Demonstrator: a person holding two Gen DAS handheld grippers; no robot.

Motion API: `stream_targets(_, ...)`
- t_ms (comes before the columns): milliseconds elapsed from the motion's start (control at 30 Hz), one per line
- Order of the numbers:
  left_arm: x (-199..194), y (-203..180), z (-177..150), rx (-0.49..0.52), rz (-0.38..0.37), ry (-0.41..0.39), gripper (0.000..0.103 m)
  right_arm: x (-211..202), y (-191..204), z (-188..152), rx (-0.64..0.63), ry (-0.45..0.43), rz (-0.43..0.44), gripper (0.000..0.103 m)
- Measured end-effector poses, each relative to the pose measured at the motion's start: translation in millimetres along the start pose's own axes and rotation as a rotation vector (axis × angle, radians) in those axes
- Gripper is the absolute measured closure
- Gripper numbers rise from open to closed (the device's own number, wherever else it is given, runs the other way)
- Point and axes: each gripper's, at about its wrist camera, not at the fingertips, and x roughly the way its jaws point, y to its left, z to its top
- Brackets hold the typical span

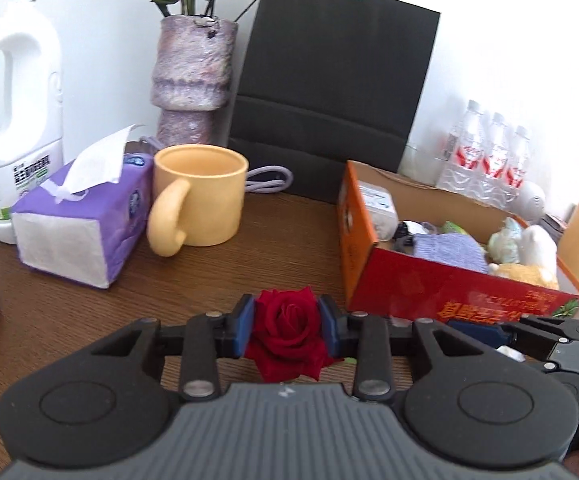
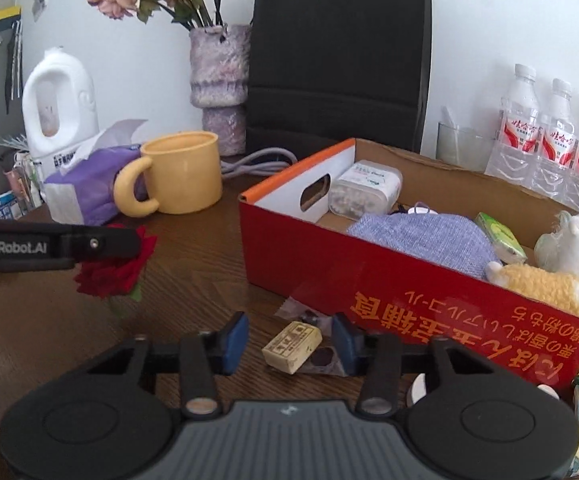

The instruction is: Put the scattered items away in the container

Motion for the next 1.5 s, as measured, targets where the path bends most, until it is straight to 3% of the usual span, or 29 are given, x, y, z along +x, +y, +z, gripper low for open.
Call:
stream_targets(133, 1, 8, 0, -0.015, 0.015, 0.013, 0.067, 9, 16, -3, -0.041, 0.015, -0.044, 0.071)
stream_targets(200, 0, 9, 0, -0.011, 0.019, 0.012, 0.067, 11, 21, -3, -0.048, 0.011, -0.055, 0.083)
stream_targets(233, -1, 8, -1, -0.005, 0.022, 0.009, 0.067, 9, 22, -4, -0.042, 0.004, -0.048, 0.083)
stream_targets(433, -4, -2, -4, 0.032, -0.016, 0.022, 0.067, -42, 24, -9, -0.054, -0.089, -0.069, 0.084)
stream_targets(533, -13, -19, -9, 0.074, -0.149, 0.05, 0.067, -81, 5, -29, -0.008, -0.094, -0.121, 0.083)
stream_targets(667, -39, -61, -27, 0.169, -0.382, 0.104, 0.067, -132, -25, -68, 0.04, -0.063, -0.195, 0.083)
stream_targets(833, -70, -115, -73, 0.342, -0.476, 0.158, 0.066, -173, -43, -103, 0.107, -0.042, -0.25, 0.083)
stream_targets(900, -76, -124, -88, 0.359, -0.472, 0.174, 0.065, -178, -49, -115, 0.147, -0.034, -0.241, 0.083)
stream_targets(967, -82, -128, -98, 0.373, -0.442, 0.182, 0.057, -179, -51, -125, 0.169, -0.025, -0.225, 0.083)
stream_targets(1033, -88, -132, -105, 0.398, -0.412, 0.171, 0.031, -178, -49, -130, 0.163, -0.025, -0.205, 0.083)
stream_targets(1100, -96, -134, -110, 0.414, -0.406, 0.165, 0.013, -180, -47, -133, 0.162, -0.023, -0.186, 0.083)
stream_targets(1200, -102, -141, -116, 0.425, -0.415, 0.169, 0.005, -180, -46, -136, 0.164, -0.023, -0.169, 0.083)
stream_targets(1400, -86, -155, -122, 0.448, -0.317, 0.199, 0.005, -177, -47, -140, 0.181, -0.015, -0.164, 0.081)
stream_targets(1433, -82, -154, -122, 0.437, -0.314, 0.208, 0.01, -177, -47, -140, 0.181, -0.013, -0.165, 0.08)
stream_targets(1500, -77, -152, -120, 0.423, -0.32, 0.229, 0.017, -179, -46, -142, 0.178, -0.008, -0.177, 0.065)
